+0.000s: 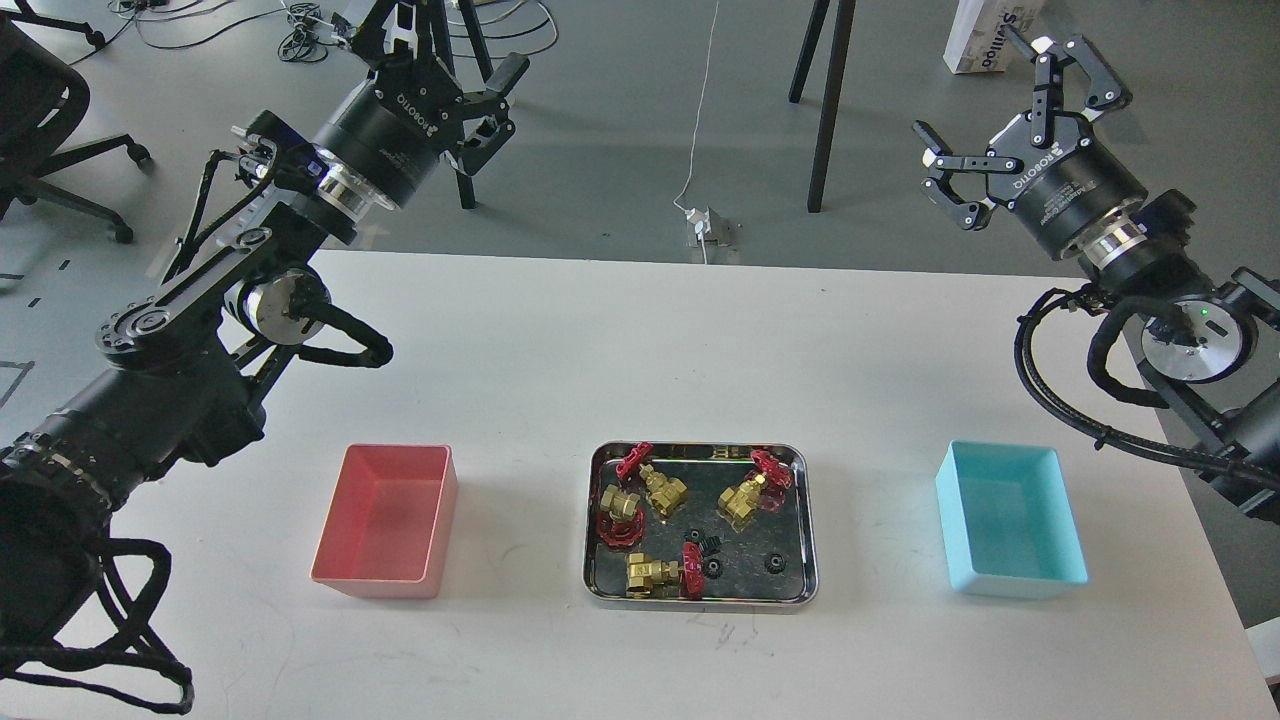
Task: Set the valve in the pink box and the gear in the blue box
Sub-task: 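Raise the left arm and move the right arm away from the table, then swing the left gripper over the metal tray toward the brass valves, then lower the left gripper and grasp a brass valve with red handle, then lift the valve and carry it over the pink box, then lower the valve into the pink box and open the left gripper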
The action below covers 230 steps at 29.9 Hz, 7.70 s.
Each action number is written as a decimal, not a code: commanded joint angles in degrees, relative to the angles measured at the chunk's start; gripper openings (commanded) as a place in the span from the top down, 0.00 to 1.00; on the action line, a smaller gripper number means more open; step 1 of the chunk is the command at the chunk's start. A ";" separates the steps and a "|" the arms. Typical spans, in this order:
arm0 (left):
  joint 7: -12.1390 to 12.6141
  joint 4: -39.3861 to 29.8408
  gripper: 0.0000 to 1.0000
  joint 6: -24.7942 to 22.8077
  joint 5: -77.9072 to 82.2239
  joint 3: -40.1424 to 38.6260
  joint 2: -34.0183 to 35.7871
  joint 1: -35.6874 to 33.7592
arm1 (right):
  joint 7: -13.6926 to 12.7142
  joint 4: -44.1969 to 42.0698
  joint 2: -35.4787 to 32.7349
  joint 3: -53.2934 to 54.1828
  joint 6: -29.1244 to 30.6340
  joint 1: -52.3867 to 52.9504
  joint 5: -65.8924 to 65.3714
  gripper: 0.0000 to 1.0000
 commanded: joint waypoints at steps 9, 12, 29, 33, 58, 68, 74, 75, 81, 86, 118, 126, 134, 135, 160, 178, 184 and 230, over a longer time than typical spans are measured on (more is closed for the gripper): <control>0.00 4.29 0.00 0.01 -5.36 0.62 -3.00 1.04 | -0.89 -0.39 -1.59 2.47 0.00 5.84 9.46 0.01; 0.00 3.77 0.00 0.01 -5.63 -0.33 -5.02 2.08 | -1.25 -0.91 -3.96 -2.53 -4.69 14.46 10.44 0.01; 0.00 -28.21 0.00 3.73 12.28 24.66 13.85 -7.29 | -1.16 -0.48 -7.04 -10.20 -7.17 12.12 10.97 0.01; 0.00 -34.72 0.01 7.61 19.40 44.88 19.75 -21.60 | -1.16 -1.00 -7.04 -10.19 -7.08 9.39 10.88 0.01; 0.00 -25.78 0.05 46.29 34.10 112.78 -17.33 -45.21 | -3.08 -5.21 -8.36 -10.20 -7.52 7.63 10.79 0.01; 0.00 -19.26 0.09 47.78 34.18 109.96 -17.33 -38.96 | -9.33 -9.79 -3.36 -10.63 -12.79 13.87 10.79 0.01; 0.00 -19.26 0.11 48.39 34.18 109.96 -17.24 -37.20 | -10.12 -10.23 -2.65 -10.72 -13.32 13.96 10.79 0.01; 0.00 -19.18 0.11 48.92 34.18 109.96 -17.24 -36.76 | -10.12 -10.23 -2.74 -10.72 -13.32 13.87 10.79 0.01; 0.00 -16.72 0.13 49.45 34.18 110.05 -17.33 -34.21 | -10.12 -10.23 -3.00 -10.99 -13.32 13.26 10.79 0.01; 0.00 -13.73 0.19 49.45 35.67 109.96 -17.33 -32.01 | -10.12 -10.23 -3.35 -10.90 -13.32 12.12 10.79 0.01; 0.00 -11.18 0.44 50.33 37.88 109.88 -17.15 -29.11 | -10.04 -10.14 -3.44 -10.55 -13.41 8.95 10.88 0.01; 0.00 -11.09 0.53 50.68 37.88 109.88 -17.06 -28.94 | -10.04 -10.14 -3.44 -10.55 -13.41 8.69 10.88 0.01; 0.00 -11.09 0.60 50.77 37.88 109.79 -16.54 -28.67 | -10.04 -10.14 -3.44 -10.55 -13.41 8.60 10.88 0.01; 0.00 -11.09 0.60 50.77 37.88 109.79 -16.45 -28.67 | -10.04 -10.14 -3.44 -10.55 -13.41 8.60 10.88 0.01; 0.00 -12.85 0.69 51.12 38.75 106.01 -13.29 -29.55 | -10.04 -10.23 -3.44 -10.37 -13.41 7.54 10.88 0.01; 0.00 -22.51 0.69 51.12 43.41 103.73 -0.29 -37.46 | -10.04 -9.09 -2.74 -9.14 -12.62 10.52 10.97 0.01; 0.00 -29.27 0.69 51.12 48.94 98.63 12.89 -37.81 | -10.47 -2.69 -3.35 -8.70 -12.35 17.73 10.88 0.01; 0.00 -24.36 0.67 51.65 61.43 90.46 27.24 -19.01 | -14.96 -4.34 -3.35 -11.95 -13.06 18.09 10.88 0.01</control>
